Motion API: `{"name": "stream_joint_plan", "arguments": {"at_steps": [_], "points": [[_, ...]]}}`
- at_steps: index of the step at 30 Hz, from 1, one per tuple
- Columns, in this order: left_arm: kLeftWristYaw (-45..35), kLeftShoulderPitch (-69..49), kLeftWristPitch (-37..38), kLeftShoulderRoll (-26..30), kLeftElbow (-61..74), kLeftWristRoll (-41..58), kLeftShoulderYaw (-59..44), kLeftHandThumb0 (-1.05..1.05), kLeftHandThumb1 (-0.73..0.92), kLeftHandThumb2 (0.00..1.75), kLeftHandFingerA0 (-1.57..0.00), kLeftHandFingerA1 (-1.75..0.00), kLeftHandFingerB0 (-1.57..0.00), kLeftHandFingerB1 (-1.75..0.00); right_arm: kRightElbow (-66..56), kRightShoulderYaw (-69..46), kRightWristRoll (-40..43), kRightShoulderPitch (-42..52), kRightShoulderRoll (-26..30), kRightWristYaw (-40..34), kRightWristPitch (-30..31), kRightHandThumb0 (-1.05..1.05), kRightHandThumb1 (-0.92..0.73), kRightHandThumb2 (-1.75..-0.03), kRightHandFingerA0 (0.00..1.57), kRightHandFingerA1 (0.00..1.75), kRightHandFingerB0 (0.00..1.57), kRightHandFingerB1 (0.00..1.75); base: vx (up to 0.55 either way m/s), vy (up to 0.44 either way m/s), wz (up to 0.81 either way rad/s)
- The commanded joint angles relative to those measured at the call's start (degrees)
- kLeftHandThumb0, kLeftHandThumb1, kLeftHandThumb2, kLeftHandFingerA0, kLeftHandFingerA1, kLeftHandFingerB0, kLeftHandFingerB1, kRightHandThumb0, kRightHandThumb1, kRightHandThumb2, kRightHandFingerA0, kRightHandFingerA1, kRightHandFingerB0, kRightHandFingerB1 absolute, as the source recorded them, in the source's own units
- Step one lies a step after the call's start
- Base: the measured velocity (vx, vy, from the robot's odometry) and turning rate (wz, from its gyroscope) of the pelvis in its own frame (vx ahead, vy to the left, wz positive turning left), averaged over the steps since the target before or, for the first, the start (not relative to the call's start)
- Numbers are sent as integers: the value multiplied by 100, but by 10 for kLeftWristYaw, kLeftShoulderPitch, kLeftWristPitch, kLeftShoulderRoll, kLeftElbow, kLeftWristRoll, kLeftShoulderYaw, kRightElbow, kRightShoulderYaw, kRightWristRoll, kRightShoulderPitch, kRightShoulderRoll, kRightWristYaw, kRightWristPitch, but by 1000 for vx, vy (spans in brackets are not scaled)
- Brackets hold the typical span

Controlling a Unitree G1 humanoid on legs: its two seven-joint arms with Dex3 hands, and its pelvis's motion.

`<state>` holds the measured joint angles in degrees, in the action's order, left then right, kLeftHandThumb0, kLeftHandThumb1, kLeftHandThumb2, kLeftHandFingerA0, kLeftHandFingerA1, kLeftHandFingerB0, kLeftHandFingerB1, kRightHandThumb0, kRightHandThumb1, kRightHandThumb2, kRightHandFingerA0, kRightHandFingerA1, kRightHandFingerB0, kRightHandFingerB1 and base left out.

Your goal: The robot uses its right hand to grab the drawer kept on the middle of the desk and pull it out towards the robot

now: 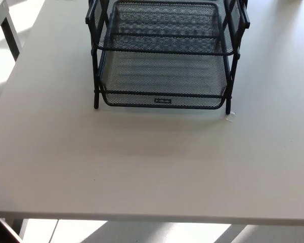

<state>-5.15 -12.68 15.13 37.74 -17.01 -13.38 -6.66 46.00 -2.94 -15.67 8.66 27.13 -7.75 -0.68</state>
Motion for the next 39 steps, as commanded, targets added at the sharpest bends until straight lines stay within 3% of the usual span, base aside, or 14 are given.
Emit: {"name": "stream_joint_plan", "arguments": {"at_steps": [1, 2, 3, 5, 7, 8, 10, 16, 17, 20, 23, 33, 38, 39], "points": [[-37, -22, 122, 90, 90, -42, -7, -30, 56, 56, -79, -86, -80, -55, -33, -7, -27, 0, 65, -24, 15, -53, -55, -57, 92, 97, 29, 30, 0, 0, 0], [-41, -25, 117, 92, 96, -37, -6, -29, 55, 57, -79, -84, -80, -56, -60, 6, -51, 13, 84, -13, 56, -65, -44, -82, 89, 84, 20, 43, 0, 0, 0], [-38, -27, 119, 92, 98, -36, -6, -29, 55, 56, -80, -85, -81, -57, -72, 0, -44, 19, 88, -3, 65, -57, -53, -57, 94, 91, 26, 30, 0, 0, 0], [-36, -30, 117, 94, 102, -37, -5, -29, 55, 56, -80, -85, -80, -57, -76, -13, -18, 12, 96, 38, 109, -55, -44, -78, 83, 94, 14, 40, 0, 0, 0], [-35, -31, 120, 95, 102, -36, -4, -29, 55, 56, -80, -87, -80, -57, -60, -5, -20, 1, 119, 69, 130, -52, -56, -58, 81, 82, 20, 28, 0, 0, 0], [-35, -33, 117, 96, 104, -37, -5, -29, 55, 56, -80, -87, -80, -57, -17, 0, -15, -28, 144, 109, 139, -45, -38, -91, 59, 78, 6, 45, 0, 0, 0], [-35, -34, 108, 93, 109, -35, -6, -30, 55, 56, -80, -88, -79, -57, 21, -1, -10, -55, 169, 121, 122, -56, -55, -58, 58, 79, 23, 29, 0, 0, 0], [-34, -31, 121, 91, 100, -32, -6, -29, 54, 56, -81, -88, -81, -57, -134, -97, 19, 26, 220, 120, 209, -51, -45, -78, 87, 97, 20, 42, 0, 0, 0], [-35, -32, 121, 92, 101, -32, -7, -29, 55, 56, -80, -88, -80, -57, -136, -116, 33, 30, 228, 125, 198, -50, -57, -57, 48, 80, 29, 30, 0, 0, 0], [-33, -32, 127, 93, 99, -37, -8, -28, 54, 56, -81, -87, -81, -58, -151, -153, 46, 28, 252, 154, 219, -47, -55, -57, 76, 86, 29, 30, 0, 0, 0], [-34, -32, 128, 91, 99, -38, -9, -29, 55, 56, -80, -88, -81, -59, -181, -177, 42, 38, 279, 175, 219, -51, -58, -58, 49, 73, 28, 29, 0, 0, 0], [-45, -27, 124, 94, 99, -35, -17, -29, 56, 56, -79, -87, -79, -57, -318, -260, 0, 14, 312, 107, 180, -56, -39, -78, 108, 118, 33, 48, 0, 0, 0], [-46, -26, 122, 93, 100, -35, -18, -30, 55, 56, -80, -88, -80, -58, -397, -257, -44, -40, 318, 60, 181, -76, -67, -61, 44, 128, 9, 61, 0, 0, 0], [-47, -26, 122, 92, 101, -33, -18, -30, 55, 56, -80, -89, -81, -58, -434, -253, -57, -69, 317, 44, 181, -92, -54, -99, 38, 95, 4, 55, 0, 0, 0]]}}
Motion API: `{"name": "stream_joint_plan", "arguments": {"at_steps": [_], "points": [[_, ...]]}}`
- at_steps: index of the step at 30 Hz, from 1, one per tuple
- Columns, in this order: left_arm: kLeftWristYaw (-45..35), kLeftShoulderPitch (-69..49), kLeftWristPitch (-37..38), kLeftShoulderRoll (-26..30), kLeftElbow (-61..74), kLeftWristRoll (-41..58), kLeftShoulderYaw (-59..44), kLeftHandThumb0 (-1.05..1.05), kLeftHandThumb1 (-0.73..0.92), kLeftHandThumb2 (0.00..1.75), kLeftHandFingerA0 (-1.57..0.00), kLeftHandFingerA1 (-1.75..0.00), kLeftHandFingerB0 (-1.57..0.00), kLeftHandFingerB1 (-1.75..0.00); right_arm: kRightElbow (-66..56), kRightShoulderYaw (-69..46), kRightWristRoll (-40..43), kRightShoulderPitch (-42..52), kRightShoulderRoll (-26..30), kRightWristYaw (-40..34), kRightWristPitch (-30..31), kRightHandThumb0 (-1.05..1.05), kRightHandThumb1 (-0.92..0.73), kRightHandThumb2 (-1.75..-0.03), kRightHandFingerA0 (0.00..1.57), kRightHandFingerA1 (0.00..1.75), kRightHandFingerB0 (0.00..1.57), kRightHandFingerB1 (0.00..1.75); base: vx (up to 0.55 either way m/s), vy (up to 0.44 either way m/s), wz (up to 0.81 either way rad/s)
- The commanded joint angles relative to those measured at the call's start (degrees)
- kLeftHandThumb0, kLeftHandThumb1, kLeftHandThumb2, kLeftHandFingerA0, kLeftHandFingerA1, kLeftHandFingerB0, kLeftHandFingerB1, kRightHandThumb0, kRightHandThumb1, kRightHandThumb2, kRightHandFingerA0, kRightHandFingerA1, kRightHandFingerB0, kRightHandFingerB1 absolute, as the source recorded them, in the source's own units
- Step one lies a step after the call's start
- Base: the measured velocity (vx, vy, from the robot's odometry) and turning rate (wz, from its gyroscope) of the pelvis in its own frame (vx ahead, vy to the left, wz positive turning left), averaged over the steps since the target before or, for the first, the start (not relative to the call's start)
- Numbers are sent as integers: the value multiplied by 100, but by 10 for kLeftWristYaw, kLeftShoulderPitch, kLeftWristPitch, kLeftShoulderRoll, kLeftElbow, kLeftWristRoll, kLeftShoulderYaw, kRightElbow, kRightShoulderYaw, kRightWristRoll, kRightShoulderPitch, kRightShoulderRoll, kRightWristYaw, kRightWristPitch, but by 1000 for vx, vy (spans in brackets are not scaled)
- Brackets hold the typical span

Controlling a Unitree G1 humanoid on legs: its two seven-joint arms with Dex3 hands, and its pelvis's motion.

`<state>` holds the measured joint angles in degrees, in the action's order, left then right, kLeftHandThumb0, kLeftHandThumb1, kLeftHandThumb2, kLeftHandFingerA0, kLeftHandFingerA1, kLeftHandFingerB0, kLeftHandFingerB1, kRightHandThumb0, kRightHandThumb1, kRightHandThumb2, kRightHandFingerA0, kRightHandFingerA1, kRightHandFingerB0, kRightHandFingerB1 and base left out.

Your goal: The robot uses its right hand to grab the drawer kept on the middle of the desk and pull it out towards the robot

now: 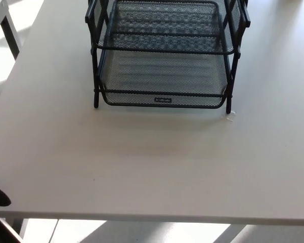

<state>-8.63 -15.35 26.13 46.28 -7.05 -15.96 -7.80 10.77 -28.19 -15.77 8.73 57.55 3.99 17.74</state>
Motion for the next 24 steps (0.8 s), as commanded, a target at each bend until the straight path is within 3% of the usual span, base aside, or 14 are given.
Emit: {"name": "stream_joint_plan", "arguments": {"at_steps": [1, 3, 4, 5, 6, 9, 10, 11, 17, 18, 20, 21, 23, 24], "points": [[-12, 1, 12, 6, 2, -7, -7, -29, 55, 56, -80, -88, -81, -58, -102, 1, -57, -87, 13, -75, -14, -86, -72, -60, 10, 109, 1, 53, 0, 0, 0], [-13, 1, 12, 6, 2, -7, -7, -29, 55, 56, -80, -88, -81, -58, -109, 0, -62, -94, 8, -71, -15, -86, -72, -60, 10, 109, 1, 53, 0, 0, 0], [-17, 0, 6, 7, 4, -7, -7, -28, 56, 56, -79, -86, -80, -57, -92, 37, -83, -137, 9, -101, -40, -85, -74, -61, 2, 82, 0, 44, 0, 0, 0], [-17, 0, 6, 7, 4, -7, -7, -28, 56, 56, -79, -86, -80, -57, -90, 41, -87, -143, 8, -104, -43, -85, -74, -61, 2, 82, 0, 44, 0, 0, 0], [-17, 1, 4, 7, 3, -8, -7, -29, 55, 56, -80, -86, -81, -57, -101, 57, -89, -171, 5, -103, -56, -81, -55, -94, 14, 71, 0, 42, 0, 0, 0], [-21, 2, 4, 8, 1, -7, -7, -31, 57, 57, -79, -88, -80, -58, -145, 114, -109, -247, -8, -106, -65, -73, -48, -86, 24, 62, 4, 36, 0, 0, 0], [-17, 3, 10, 8, -1, -11, -7, -30, 56, 57, -79, -89, -80, -59, -167, 132, -106, -270, -14, -82, -45, -63, -60, -59, 22, 56, 6, 28, 0, 0, 0], [-21, 2, 2, 7, 1, -7, -7, -30, 57, 57, -78, -88, -80, -58, -188, 151, -103, -291, -13, -55, -33, -67, -47, -84, 18, 56, 2, 30, 0, 0, 0], [-3, -7, 25, -3, -5, -12, -9, -27, 55, 56, -81, -87, -81, -56, -231, 271, -173, -392, -58, -43, -28, -69, -48, -84, 19, 52, 5, 35, 0, 0, 0], [-8, -7, 23, -1, -4, -9, -9, -28, 55, 56, -80, -87, -80, -56, -243, 287, -165, -407, -64, -19, -25, -72, -68, -60, 16, 42, 4, 32, 0, 0, 0], [-6, -7, 23, -2, -3, -11, -9, -28, 55, 57, -80, -87, -80, -56, -238, 318, -184, -431, -85, -29, -34, -69, -63, -59, 16, 41, 7, 30, 0, 0, 0], [-5, -5, 24, -2, -7, -12, -8, -28, 55, 56, -81, -87, -81, -56, -233, 345, -190, -455, -108, -24, -36, -39, -38, -96, 0, 51, 0, 51, 0, 0, 0], [-7, -5, 20, -3, -5, -13, -9, -28, 54, 56, -82, -87, -81, -57, -234, 378, -214, -483, -134, -18, -26, -39, -36, -95, 0, 52, 0, 51, 0, 0, 0], [-5, -5, 22, -5, -5, -14, -9, -27, 54, 56, -82, -86, -81, -56, -238, 396, -223, -500, -149, -9, -23, -65, -41, -85, 5, 53, 0, 41, 0, 0, 0]]}}
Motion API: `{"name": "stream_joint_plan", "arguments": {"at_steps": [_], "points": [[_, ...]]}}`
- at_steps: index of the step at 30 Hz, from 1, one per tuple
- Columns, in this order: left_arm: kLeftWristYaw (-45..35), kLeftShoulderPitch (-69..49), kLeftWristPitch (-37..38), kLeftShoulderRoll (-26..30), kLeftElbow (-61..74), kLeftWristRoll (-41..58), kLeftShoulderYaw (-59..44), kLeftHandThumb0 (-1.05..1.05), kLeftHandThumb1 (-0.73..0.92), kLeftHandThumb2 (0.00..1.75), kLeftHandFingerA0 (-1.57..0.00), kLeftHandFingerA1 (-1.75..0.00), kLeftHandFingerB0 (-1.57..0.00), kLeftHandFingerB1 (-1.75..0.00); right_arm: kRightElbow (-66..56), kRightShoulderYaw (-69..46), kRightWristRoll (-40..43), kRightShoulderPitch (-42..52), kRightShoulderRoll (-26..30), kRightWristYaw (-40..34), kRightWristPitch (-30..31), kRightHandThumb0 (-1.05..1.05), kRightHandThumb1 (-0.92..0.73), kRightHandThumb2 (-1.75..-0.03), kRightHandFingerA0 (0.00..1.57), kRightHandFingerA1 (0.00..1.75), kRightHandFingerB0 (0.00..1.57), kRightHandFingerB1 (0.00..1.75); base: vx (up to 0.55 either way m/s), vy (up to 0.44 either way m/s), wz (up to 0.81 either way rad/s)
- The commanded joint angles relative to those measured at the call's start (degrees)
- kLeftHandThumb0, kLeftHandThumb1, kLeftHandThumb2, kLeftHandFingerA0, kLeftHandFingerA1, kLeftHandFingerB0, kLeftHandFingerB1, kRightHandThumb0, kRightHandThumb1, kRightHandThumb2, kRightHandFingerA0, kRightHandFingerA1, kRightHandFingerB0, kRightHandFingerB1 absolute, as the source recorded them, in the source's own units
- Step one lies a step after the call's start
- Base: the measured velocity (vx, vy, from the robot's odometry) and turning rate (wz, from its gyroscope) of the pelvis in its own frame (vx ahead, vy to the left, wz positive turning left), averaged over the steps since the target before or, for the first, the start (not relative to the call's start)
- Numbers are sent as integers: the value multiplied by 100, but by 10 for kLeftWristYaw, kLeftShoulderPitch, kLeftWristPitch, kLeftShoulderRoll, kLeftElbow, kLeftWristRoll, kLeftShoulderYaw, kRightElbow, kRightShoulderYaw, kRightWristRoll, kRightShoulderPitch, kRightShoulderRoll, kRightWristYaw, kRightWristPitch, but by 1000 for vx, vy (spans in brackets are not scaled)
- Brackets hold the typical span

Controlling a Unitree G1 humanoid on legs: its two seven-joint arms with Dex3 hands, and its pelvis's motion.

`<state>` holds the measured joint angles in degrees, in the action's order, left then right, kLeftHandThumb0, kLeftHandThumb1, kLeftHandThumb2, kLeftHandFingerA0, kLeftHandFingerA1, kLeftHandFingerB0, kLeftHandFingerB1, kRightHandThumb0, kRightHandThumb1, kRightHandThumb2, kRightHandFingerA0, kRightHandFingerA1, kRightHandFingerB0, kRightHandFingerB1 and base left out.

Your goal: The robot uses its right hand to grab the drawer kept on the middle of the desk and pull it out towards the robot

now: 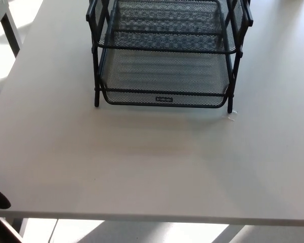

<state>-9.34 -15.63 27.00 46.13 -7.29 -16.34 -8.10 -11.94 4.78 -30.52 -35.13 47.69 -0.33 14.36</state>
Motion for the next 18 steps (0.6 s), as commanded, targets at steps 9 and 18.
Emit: {"name": "stream_joint_plan", "arguments": {"at_steps": [9, 18], "points": [[-4, -2, 11, -3, 7, -13, -10, -29, 55, 56, -81, -87, -81, -57, -15, 164, -123, -128, -165, 72, 27, -71, -41, -83, 6, 54, 0, 45, 0, 0, 0], [-5, 6, 12, -4, 2, -16, -8, -30, 56, 56, -80, -87, -80, -56, 13, 217, -133, -136, -253, 96, 3, -73, -43, -82, 4, 51, 6, 42, 0, 0, 0]]}}
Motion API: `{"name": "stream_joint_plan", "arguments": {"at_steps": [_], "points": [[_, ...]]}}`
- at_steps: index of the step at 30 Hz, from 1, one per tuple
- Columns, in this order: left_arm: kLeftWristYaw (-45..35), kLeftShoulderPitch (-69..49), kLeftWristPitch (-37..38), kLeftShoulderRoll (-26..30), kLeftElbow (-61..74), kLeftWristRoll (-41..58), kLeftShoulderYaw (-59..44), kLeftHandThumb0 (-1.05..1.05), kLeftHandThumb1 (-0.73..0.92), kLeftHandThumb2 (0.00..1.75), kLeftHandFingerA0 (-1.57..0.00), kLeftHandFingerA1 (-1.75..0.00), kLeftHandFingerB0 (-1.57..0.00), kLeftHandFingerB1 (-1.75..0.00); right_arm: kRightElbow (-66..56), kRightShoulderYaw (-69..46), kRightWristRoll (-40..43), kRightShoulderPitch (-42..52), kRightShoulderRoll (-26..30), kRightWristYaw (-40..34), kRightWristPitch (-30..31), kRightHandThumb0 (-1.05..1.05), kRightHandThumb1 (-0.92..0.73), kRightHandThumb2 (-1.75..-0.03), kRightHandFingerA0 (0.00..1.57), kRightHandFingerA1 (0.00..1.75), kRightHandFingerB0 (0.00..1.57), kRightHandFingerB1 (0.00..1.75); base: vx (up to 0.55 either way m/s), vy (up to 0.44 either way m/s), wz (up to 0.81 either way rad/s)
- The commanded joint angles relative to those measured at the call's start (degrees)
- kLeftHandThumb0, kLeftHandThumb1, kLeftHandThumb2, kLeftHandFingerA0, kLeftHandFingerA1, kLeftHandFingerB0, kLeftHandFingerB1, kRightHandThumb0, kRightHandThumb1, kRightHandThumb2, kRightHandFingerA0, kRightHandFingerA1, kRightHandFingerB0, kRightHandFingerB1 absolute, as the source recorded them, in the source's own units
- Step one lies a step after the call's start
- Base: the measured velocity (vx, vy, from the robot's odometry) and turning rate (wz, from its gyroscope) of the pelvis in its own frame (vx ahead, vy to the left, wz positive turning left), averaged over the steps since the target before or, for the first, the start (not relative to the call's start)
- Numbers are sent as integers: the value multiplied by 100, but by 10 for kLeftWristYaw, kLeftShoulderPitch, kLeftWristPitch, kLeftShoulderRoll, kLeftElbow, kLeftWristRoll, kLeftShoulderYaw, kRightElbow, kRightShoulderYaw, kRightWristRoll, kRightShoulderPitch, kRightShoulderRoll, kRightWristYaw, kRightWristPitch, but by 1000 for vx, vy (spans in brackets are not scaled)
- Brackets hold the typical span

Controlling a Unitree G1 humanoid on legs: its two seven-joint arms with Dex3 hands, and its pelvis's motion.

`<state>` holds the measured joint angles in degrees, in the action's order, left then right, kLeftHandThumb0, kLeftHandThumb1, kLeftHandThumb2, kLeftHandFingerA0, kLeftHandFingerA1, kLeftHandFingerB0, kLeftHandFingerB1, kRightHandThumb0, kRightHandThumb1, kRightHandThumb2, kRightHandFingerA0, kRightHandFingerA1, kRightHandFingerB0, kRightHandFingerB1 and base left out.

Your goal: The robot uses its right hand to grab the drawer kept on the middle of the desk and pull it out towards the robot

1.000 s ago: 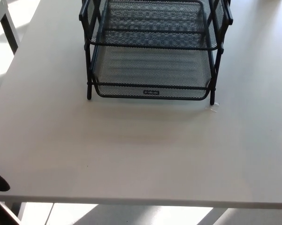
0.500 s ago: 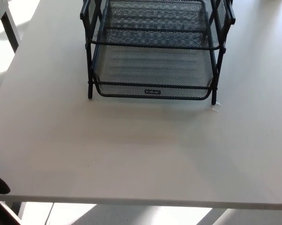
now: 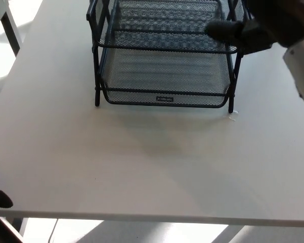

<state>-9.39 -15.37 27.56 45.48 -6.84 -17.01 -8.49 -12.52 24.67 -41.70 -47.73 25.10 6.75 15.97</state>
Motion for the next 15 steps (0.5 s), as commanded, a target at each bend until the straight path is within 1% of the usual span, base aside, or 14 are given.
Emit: {"name": "stream_joint_plan", "arguments": {"at_steps": [1, 2, 3, 4, 5, 6, 7, 8, 9, 11, 12, 13, 14, 15], "points": [[-4, 3, 9, 2, -3, -9, -4, -30, 56, 56, -80, -87, -80, -56, 23, 17, -23, -8, -32, 21, -19, -73, -43, -82, 4, 51, 6, 42, 0, 0, 0], [-6, 5, 6, 1, 0, -8, -3, -30, 55, 56, -80, -87, -80, -57, 39, 16, 4, -4, -47, 23, -34, -71, -40, -82, 2, 48, 5, 42, 0, 0, 0], [-6, 5, 6, 1, 0, -8, -3, -30, 55, 56, -80, -87, -80, -57, 41, 14, 2, -3, -49, 24, -37, -71, -40, -82, 2, 48, 5, 42, 0, 0, 0], [-7, 5, 6, 1, 1, -7, -3, -30, 55, 56, -80, -87, -80, -58, 48, 18, 2, -6, -52, 29, -40, -74, -42, -85, 1, 46, 5, 38, 0, 0, 0], [-7, 4, 3, 1, 3, -8, -4, -31, 56, 56, -80, -87, -80, -57, 65, 22, 12, -10, -59, 44, -47, -73, -42, -84, 1, 43, 5, 36, 0, 0, 0], [-7, 4, 3, 2, 4, -10, -4, -31, 56, 57, -80, -87, -80, -57, 72, 21, 18, -10, -67, 52, -46, -78, -44, -84, 3, 43, 2, 35, 0, 0, 0], [-5, 5, 11, 2, 0, -9, -4, -29, 55, 56, -81, -87, -81, -57, 80, 21, 24, -11, -73, 60, -45, -74, -42, -86, 1, 46, 6, 37, 0, 0, 0], [-5, 6, 14, 1, -2, -7, -4, -29, 55, 56, -81, -87, -81, -57, 84, 19, 24, -12, -77, 64, -47, -74, -42, -86, 1, 46, 6, 37, 0, 0, 0], [-6, 7, 11, 0, -3, -6, -4, -30, 55, 56, -80, -87, -81, -57, 95, 30, 10, -19, -79, 80, -35, -74, -42, -88, 0, 52, 1, 36, 0, 0, 0], [-6, 7, 14, 0, -6, -6, -3, -29, 55, 56, -80, -87, -80, -57, 107, 26, 21, -19, -88, 88, -39, -74, -42, -86, 2, 53, 3, 36, 0, 0, 0], [-8, 7, 7, 1, -3, -7, -3, -29, 56, 57, -79, -86, -80, -57, 124, 35, 10, -23, -90, 93, -37, -71, -41, -86, 9, 56, 0, 38, 0, 0, 0], [-5, 9, 12, 0, -7, -10, -3, -30, 55, 56, -80, -87, -80, -58, 133, 38, 8, -26, -93, 99, -36, -74, -42, -85, 2, 54, 0, 35, 0, 0, 0], [-5, 6, 10, 0, -1, -10, -4, -29, 55, 56, -80, -87, -81, -58, 142, 38, 15, -27, -100, 107, -31, -73, -41, -84, 0, 53, 8, 34, 0, 0, 0], [-5, 6, 9, -1, 0, -10, -4, -29, 55, 56, -80, -87, -81, -58, 144, 37, 15, -28, -102, 109, -32, -73, -41, -84, 0, 53, 8, 34, 0, 0, 0]]}}
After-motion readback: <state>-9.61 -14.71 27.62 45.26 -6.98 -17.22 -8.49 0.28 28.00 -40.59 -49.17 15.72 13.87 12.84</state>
